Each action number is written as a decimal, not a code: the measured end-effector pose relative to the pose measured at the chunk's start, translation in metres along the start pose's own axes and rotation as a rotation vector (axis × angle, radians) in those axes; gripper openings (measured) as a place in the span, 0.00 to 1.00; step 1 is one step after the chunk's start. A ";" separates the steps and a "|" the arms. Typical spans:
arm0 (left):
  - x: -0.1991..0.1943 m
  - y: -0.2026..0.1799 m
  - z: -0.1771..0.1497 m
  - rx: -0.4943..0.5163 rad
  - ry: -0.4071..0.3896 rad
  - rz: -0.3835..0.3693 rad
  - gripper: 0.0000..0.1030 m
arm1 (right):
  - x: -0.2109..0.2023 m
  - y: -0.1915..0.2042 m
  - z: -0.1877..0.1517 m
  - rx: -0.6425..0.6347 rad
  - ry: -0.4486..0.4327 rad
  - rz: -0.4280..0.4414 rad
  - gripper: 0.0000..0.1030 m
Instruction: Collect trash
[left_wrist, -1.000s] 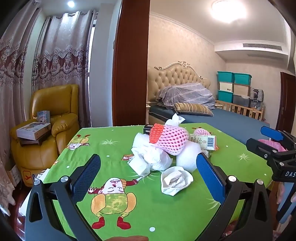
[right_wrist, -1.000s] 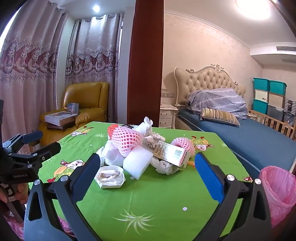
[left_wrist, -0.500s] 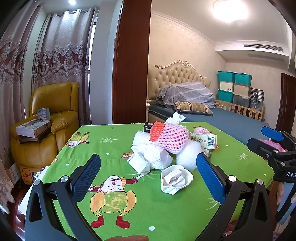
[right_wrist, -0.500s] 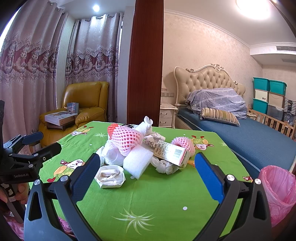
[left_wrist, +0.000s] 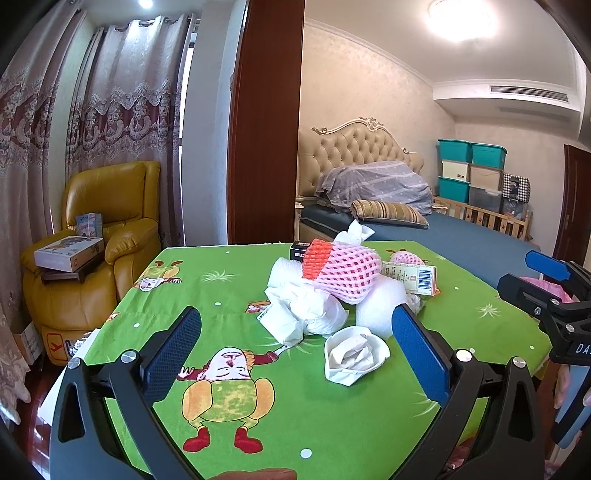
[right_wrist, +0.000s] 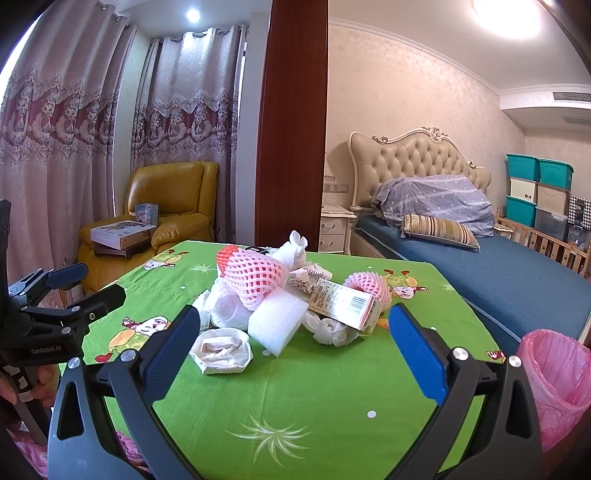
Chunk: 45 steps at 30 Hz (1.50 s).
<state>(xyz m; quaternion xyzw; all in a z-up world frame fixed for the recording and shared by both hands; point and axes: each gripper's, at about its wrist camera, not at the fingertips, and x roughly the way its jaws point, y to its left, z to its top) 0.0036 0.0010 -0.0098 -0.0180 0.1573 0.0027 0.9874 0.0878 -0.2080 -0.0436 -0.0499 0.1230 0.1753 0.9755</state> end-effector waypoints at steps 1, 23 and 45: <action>0.000 0.000 0.000 0.000 0.000 0.001 0.94 | 0.000 0.001 0.000 0.000 0.000 0.001 0.96; 0.000 0.000 0.001 -0.005 0.008 0.006 0.94 | -0.003 0.002 0.002 0.010 0.003 0.003 0.96; 0.037 0.000 -0.005 0.034 0.099 0.027 0.94 | 0.022 -0.032 -0.014 0.107 0.055 -0.030 0.96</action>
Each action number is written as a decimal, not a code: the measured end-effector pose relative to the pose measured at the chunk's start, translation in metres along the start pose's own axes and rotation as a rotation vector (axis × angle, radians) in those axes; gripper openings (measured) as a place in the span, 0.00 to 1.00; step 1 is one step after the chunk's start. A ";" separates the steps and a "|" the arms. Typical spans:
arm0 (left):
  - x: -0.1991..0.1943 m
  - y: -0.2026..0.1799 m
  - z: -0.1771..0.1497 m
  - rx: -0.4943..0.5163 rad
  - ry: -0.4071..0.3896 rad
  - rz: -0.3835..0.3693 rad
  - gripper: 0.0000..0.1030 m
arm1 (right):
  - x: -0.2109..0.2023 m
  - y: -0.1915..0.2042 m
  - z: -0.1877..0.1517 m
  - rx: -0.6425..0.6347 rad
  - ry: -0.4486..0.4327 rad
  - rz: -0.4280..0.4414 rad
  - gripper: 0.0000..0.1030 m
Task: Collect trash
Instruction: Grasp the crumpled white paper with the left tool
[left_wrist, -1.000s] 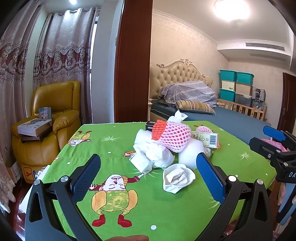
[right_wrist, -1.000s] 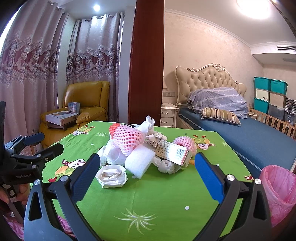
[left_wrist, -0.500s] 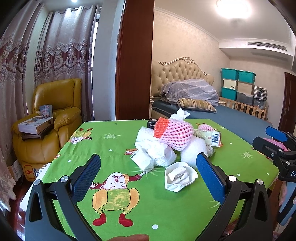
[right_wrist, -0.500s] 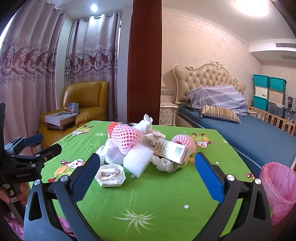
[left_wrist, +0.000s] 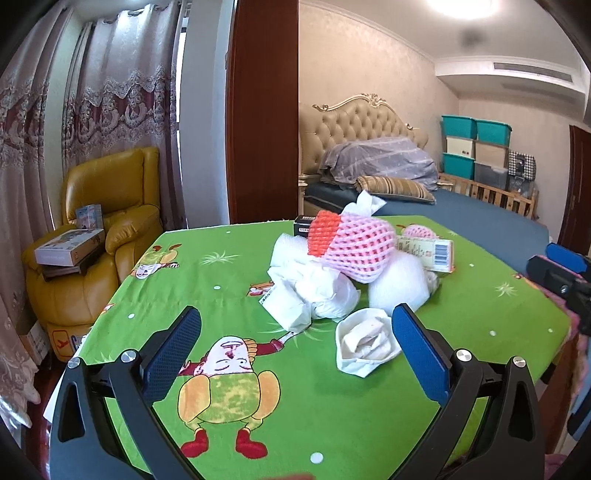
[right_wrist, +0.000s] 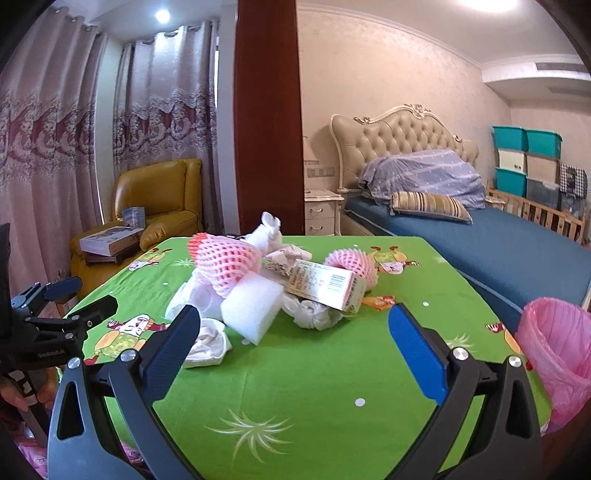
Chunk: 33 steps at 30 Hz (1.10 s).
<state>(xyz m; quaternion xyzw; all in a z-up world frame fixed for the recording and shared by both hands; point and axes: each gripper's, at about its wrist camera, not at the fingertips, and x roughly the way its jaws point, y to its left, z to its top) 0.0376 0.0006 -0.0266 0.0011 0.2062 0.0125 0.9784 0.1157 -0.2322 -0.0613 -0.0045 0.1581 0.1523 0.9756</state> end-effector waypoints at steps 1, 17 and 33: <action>0.004 -0.001 -0.001 0.005 0.010 0.003 0.94 | 0.003 -0.003 -0.001 0.007 0.006 -0.004 0.96; 0.087 -0.040 -0.016 0.153 0.256 -0.080 0.94 | 0.045 -0.026 -0.021 0.065 0.111 -0.022 0.96; 0.135 -0.068 -0.021 0.207 0.389 -0.143 0.72 | 0.075 -0.032 -0.025 0.042 0.179 -0.030 0.96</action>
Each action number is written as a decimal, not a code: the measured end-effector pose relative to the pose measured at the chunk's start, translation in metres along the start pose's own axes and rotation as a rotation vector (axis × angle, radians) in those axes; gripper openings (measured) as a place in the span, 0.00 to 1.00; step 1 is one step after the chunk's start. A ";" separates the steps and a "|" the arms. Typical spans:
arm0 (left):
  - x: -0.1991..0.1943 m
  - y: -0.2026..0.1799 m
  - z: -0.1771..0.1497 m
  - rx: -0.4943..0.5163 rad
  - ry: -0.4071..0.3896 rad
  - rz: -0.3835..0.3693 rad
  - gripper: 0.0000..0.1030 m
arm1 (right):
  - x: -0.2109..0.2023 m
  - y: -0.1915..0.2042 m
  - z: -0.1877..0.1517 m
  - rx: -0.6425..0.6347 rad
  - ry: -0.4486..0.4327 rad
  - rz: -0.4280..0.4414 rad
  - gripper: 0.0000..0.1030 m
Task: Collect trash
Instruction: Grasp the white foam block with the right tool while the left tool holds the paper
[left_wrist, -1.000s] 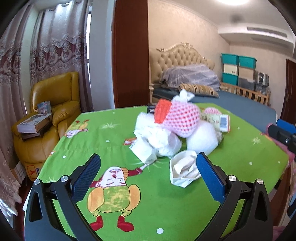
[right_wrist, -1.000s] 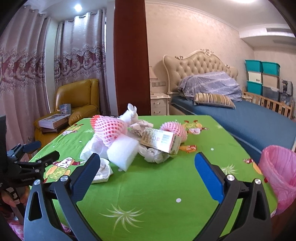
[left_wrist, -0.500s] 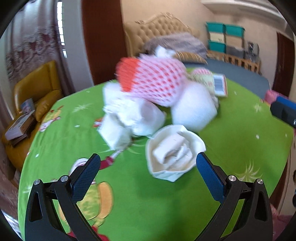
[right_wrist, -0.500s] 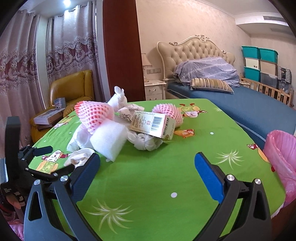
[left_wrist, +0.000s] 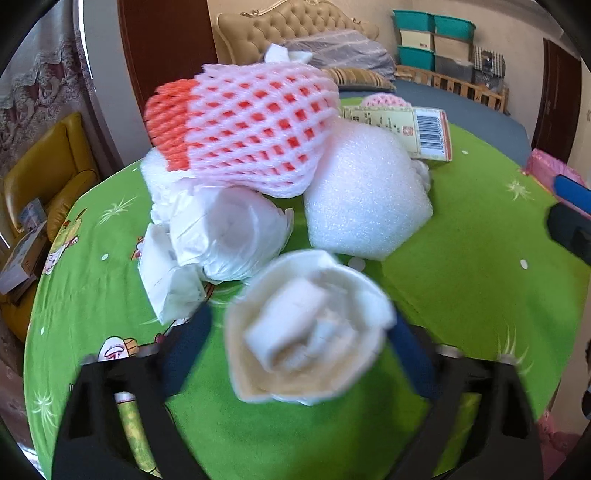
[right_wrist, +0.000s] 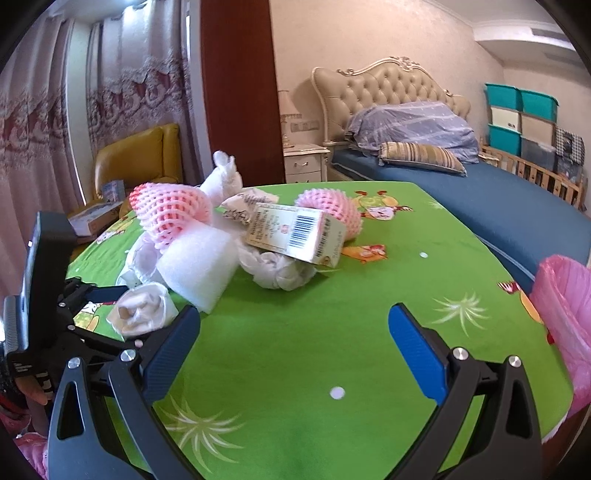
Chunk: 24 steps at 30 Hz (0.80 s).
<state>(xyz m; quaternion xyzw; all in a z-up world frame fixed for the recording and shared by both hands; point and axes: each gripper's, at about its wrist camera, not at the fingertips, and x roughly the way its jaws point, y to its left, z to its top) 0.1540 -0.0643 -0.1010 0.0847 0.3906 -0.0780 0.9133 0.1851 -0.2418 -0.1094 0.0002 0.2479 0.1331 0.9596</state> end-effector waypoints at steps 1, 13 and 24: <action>-0.003 0.002 -0.003 0.002 -0.005 0.001 0.72 | 0.004 0.004 0.002 -0.010 0.005 0.004 0.96; -0.046 0.070 -0.039 -0.150 -0.102 0.094 0.69 | 0.061 0.068 0.019 -0.051 0.089 0.120 0.96; -0.064 0.094 -0.057 -0.225 -0.138 0.137 0.70 | 0.106 0.114 0.036 -0.104 0.126 0.055 0.96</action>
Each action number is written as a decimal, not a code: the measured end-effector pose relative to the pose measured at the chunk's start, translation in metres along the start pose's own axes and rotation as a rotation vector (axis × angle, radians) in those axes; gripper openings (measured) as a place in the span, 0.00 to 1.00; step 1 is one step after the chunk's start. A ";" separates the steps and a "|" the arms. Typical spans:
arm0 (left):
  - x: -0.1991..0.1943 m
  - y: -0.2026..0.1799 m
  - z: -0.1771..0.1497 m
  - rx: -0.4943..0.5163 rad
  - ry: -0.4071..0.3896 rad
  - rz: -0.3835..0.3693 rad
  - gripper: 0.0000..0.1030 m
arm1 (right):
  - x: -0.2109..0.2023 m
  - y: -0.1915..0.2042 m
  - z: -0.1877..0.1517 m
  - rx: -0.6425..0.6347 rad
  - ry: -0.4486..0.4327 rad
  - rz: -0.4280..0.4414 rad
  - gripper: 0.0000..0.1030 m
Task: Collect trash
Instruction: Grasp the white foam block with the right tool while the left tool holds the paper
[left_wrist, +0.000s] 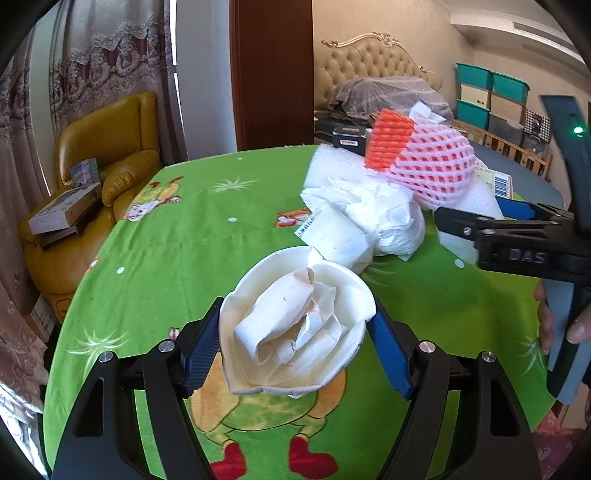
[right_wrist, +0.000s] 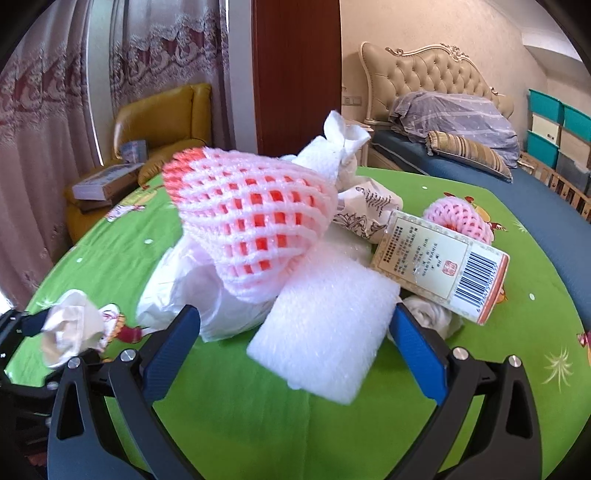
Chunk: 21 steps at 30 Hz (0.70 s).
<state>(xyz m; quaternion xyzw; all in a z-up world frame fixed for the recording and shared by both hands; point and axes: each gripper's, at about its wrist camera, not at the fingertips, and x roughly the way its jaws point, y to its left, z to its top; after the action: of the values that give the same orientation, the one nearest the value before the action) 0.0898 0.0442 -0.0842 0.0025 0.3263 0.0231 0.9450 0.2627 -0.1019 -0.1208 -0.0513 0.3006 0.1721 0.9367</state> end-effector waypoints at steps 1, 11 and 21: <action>-0.002 0.001 -0.001 -0.001 -0.005 0.004 0.70 | 0.002 0.000 0.000 0.002 0.005 -0.002 0.95; -0.007 0.004 -0.002 -0.012 -0.024 0.011 0.70 | -0.020 -0.014 -0.013 0.005 -0.014 0.004 0.57; -0.018 -0.015 0.005 0.036 -0.063 0.006 0.70 | -0.081 -0.037 -0.044 -0.004 -0.093 -0.011 0.57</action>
<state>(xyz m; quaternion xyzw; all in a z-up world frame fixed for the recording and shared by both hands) 0.0795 0.0283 -0.0689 0.0213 0.2968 0.0201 0.9545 0.1898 -0.1687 -0.1099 -0.0468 0.2562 0.1698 0.9504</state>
